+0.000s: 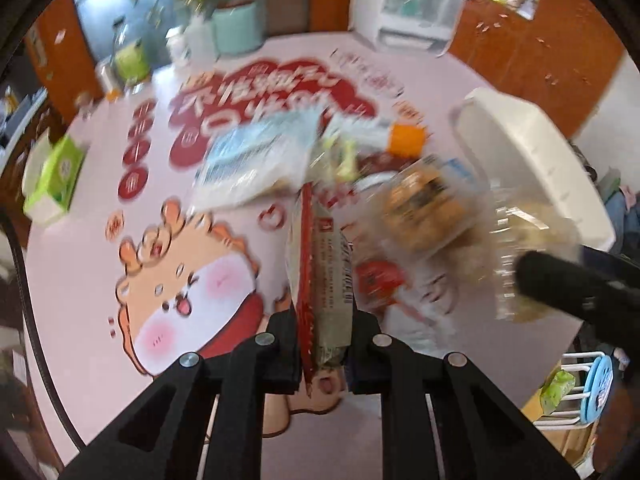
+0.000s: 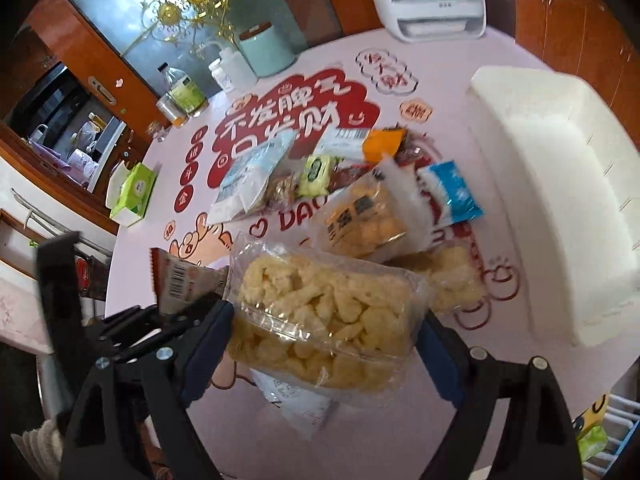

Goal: Organize snacks
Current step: 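Carry both snacks over the white tray and open both grippers to drop them, then withdraw both open grippers from the white tray, then grasp the grey printed bag with left gripper while right gripper grasps clear orange-snack bag, then carry both bags over the white tray and open both grippers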

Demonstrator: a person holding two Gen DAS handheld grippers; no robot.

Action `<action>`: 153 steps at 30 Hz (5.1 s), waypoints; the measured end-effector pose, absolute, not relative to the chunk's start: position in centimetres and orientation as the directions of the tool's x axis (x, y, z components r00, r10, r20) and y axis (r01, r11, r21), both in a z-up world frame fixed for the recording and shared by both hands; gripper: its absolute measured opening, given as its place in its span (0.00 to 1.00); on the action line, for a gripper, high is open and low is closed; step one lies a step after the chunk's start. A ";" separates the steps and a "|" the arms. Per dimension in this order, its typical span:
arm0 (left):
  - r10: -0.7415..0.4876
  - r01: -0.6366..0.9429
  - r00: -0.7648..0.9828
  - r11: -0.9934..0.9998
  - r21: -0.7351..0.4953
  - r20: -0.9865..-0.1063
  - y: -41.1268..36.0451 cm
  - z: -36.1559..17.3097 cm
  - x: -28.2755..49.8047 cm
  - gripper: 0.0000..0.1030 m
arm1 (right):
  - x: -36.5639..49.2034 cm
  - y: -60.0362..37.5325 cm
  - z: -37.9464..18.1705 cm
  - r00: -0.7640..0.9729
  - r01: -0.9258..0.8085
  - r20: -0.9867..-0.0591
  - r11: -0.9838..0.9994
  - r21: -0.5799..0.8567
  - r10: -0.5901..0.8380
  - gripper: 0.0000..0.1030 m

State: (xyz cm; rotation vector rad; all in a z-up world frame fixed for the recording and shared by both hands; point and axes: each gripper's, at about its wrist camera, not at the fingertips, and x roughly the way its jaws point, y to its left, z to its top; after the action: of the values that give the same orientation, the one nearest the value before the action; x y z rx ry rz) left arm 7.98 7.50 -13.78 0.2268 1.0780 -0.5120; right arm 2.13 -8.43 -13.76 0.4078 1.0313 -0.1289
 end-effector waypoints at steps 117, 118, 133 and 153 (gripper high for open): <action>-0.208 0.445 0.135 0.886 -0.128 -0.969 2.0 -22.4 6.1 0.99 | 10.6 -15.0 -19.6 0.434 0.127 -0.889 0.967 0.219 0.145 0.86; -0.208 0.441 0.115 0.887 -0.138 -0.971 1.9 -23.0 6.1 0.99 | 10.8 -15.2 -19.9 0.425 0.128 -0.892 0.966 0.226 0.153 0.86; -0.223 0.378 0.045 0.906 -0.190 -0.974 1.4 -25.6 7.2 0.78 | 12.2 -14.4 -22.9 0.330 0.053 -0.887 0.932 0.359 0.323 0.54; -0.183 0.312 0.316 0.947 -0.080 -0.931 2.7 -17.1 7.1 0.53 | 8.3 -13.9 -18.2 0.427 -0.021 -0.868 0.962 0.273 0.255 0.38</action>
State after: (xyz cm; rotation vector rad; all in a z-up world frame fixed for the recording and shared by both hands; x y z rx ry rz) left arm 7.07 2.67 -17.06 0.1221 1.2064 -0.3265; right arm 8.29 -13.93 -18.17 0.2348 1.1194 0.1745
